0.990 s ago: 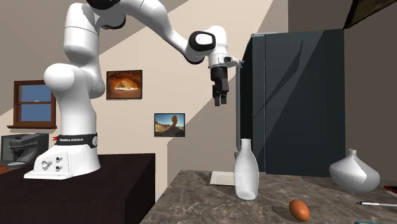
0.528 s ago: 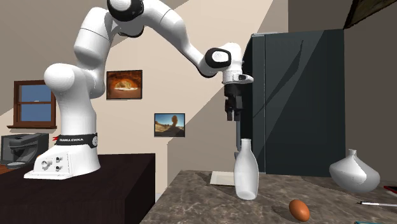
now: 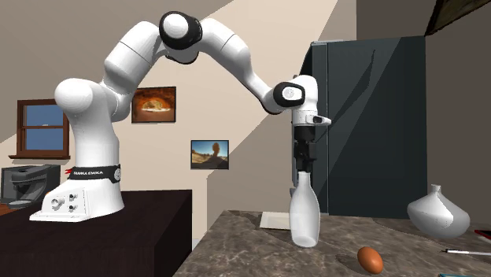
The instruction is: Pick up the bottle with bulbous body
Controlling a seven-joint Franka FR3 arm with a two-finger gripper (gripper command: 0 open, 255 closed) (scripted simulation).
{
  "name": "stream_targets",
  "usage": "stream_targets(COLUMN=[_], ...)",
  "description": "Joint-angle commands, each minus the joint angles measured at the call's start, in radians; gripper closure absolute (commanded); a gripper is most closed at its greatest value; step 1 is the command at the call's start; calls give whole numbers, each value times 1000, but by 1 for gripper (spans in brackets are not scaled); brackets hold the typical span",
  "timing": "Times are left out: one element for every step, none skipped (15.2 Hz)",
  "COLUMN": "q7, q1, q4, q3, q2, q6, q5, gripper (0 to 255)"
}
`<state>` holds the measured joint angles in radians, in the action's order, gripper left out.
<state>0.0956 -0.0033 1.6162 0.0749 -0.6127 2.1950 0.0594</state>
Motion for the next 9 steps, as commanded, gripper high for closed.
stream_targets(q7=[-1, -1, 0, 0, 0, 1, 1, 1, 2], q1=[-1, -1, 0, 0, 0, 0, 1, 1, 2], q4=[-22, -20, -19, -19, -18, -17, -17, -18, -20], q3=[-2, -2, -2, -3, -3, -4, -4, -4, -4], q2=[-32, -40, -48, -56, -64, -73, -78, -78, -80], q6=[9, 18, 27, 36, 45, 54, 59, 59, 58], q5=[0, 1, 1, 2, 3, 3, 4, 4, 4], gripper=[0, 0, 0, 0, 0, 0, 0, 0, 255])
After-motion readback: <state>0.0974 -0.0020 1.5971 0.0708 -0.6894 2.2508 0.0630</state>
